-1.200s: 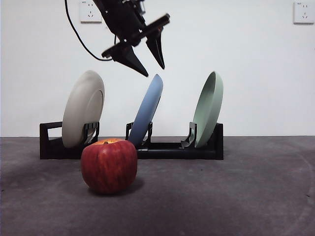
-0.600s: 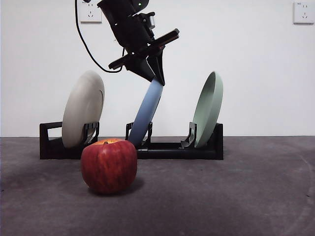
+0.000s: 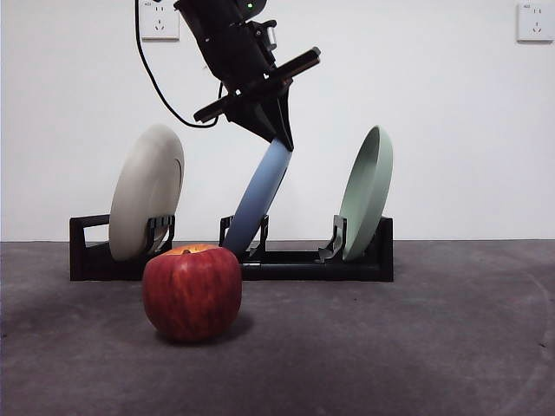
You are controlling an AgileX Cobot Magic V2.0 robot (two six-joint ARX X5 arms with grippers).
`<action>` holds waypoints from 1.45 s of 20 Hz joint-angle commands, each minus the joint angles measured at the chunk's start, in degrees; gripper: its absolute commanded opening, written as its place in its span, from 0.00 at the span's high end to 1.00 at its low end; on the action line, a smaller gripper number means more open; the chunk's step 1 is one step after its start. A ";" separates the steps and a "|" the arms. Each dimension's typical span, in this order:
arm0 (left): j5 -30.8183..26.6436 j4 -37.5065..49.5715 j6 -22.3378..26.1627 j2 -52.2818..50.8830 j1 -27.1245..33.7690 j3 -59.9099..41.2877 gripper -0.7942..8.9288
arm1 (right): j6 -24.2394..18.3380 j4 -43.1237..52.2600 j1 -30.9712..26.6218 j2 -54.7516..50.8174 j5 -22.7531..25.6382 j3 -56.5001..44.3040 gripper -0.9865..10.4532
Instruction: Take the blue plate from the plate rack,put the plate on the table,take the apple from the table,put the apple in the plate
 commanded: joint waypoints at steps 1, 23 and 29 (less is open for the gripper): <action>-0.35 -0.46 -0.17 -3.13 0.04 0.11 0.92 | -0.55 -0.02 0.07 0.17 0.22 0.15 0.91; -11.32 -14.51 11.06 -17.40 -26.03 0.09 0.92 | -1.01 -10.71 0.07 -14.95 16.31 0.15 0.91; -16.94 -13.27 11.37 -16.85 -32.37 -0.07 0.92 | -2.67 -15.67 0.07 -28.00 16.04 0.15 0.92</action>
